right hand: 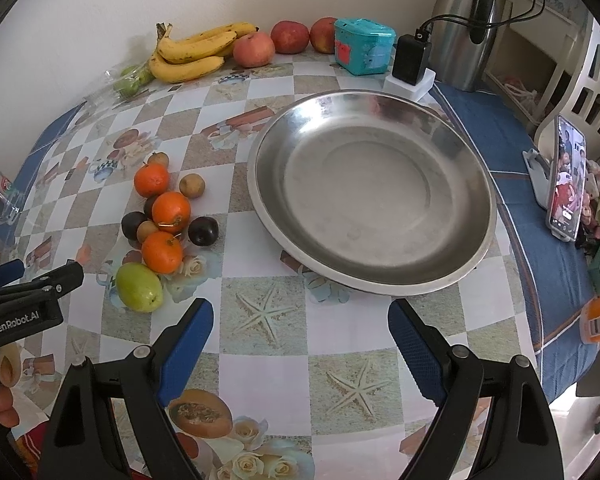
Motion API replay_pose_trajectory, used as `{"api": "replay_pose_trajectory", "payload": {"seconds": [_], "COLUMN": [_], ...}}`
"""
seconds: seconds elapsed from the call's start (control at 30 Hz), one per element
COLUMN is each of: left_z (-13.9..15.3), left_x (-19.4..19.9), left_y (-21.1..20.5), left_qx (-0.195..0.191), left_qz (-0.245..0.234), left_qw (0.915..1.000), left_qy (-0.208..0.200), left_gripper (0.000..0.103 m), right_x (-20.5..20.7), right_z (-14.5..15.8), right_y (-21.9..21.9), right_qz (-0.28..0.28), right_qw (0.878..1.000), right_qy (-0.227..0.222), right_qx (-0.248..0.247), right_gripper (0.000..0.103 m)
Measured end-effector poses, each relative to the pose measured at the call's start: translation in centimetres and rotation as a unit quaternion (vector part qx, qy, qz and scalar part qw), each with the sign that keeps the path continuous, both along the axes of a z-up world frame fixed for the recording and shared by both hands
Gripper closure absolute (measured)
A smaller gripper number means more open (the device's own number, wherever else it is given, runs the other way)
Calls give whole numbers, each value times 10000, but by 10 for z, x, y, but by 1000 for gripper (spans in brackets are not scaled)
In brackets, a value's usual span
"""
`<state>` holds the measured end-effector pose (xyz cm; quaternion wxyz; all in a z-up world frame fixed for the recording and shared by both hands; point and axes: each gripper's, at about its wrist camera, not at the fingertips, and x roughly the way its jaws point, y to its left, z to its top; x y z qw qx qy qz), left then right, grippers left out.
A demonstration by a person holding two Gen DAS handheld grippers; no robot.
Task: Organize fruits
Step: 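Move the right tool toward the green pear in the fruit cluster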
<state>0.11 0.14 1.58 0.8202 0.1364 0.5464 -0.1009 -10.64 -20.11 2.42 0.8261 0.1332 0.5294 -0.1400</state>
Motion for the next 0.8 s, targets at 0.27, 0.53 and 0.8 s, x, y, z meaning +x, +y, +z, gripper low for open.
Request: {"api": "replay_pose_trajectory", "payload": {"seconds": [0.27, 0.53, 0.8], "left_z": [15, 34, 24], "left_x": [5, 21, 40], "left_y": [4, 7, 19], "left_qx": [-145, -336, -284], "left_qz": [184, 632, 1074], "left_qw": [9994, 9958, 9932], "left_qy": [-249, -566, -341], "left_gripper": [0, 0, 0], "right_x": [3, 25, 49], "right_z": [8, 24, 16], "right_y": [3, 18, 39], "right_qz": [-32, 64, 215], "right_qw": [9999, 9987, 9973], "right_qy": [-107, -325, -217], "right_qx": [29, 386, 675], "right_gripper": [13, 13, 13]}}
